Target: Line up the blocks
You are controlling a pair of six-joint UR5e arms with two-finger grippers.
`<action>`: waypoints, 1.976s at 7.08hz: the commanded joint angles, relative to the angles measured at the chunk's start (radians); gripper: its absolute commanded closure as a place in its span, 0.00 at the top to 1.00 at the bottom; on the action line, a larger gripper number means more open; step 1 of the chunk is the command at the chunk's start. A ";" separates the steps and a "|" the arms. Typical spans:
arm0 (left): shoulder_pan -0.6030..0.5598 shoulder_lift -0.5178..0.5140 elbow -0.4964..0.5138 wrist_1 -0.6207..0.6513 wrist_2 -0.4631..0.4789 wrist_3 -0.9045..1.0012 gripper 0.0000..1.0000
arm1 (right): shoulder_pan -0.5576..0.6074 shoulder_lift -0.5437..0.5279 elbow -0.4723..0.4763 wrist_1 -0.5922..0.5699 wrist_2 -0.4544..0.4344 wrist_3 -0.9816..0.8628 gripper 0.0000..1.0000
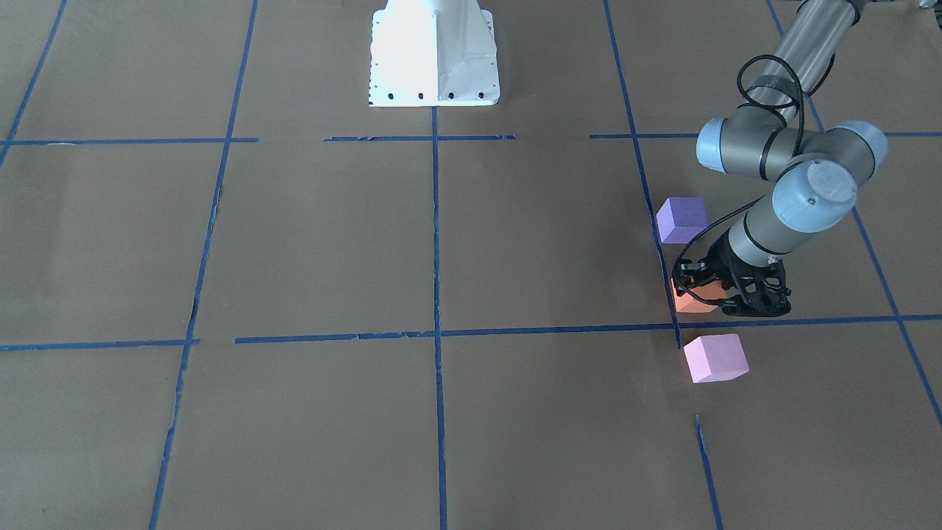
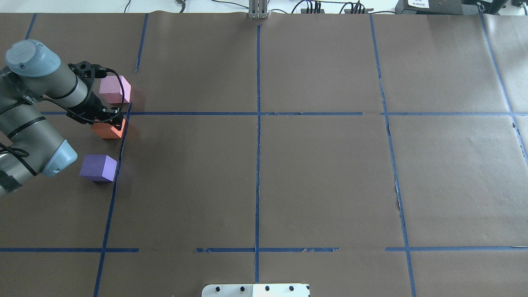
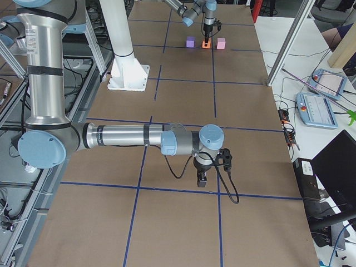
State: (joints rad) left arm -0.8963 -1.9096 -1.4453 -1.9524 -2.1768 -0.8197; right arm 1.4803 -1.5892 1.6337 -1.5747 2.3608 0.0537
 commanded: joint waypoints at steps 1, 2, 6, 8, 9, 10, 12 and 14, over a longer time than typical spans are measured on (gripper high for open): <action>0.000 0.015 -0.007 0.000 0.000 0.001 0.18 | 0.000 0.000 0.000 0.001 0.000 0.000 1.00; 0.000 0.017 -0.006 0.000 0.000 0.001 0.18 | 0.000 0.000 0.000 0.001 0.000 0.000 1.00; 0.002 0.017 -0.017 -0.002 0.000 -0.001 0.99 | 0.000 0.000 0.000 -0.001 0.000 0.000 1.00; -0.004 0.020 -0.065 0.000 0.000 0.001 1.00 | 0.000 0.000 0.000 -0.001 0.000 0.000 1.00; -0.018 0.044 -0.146 0.007 0.003 0.001 1.00 | 0.000 0.000 0.000 0.001 0.000 0.000 1.00; -0.094 0.111 -0.261 0.032 0.000 0.013 1.00 | 0.000 0.000 0.000 -0.001 0.002 0.000 1.00; -0.215 0.136 -0.351 0.128 -0.001 0.098 1.00 | 0.000 0.000 0.000 0.001 0.000 0.000 1.00; -0.368 0.187 -0.371 0.181 -0.024 0.260 1.00 | 0.000 0.000 0.000 0.001 0.000 0.000 1.00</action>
State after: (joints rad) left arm -1.1706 -1.7610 -1.8014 -1.8019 -2.1879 -0.6726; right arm 1.4803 -1.5892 1.6337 -1.5740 2.3608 0.0537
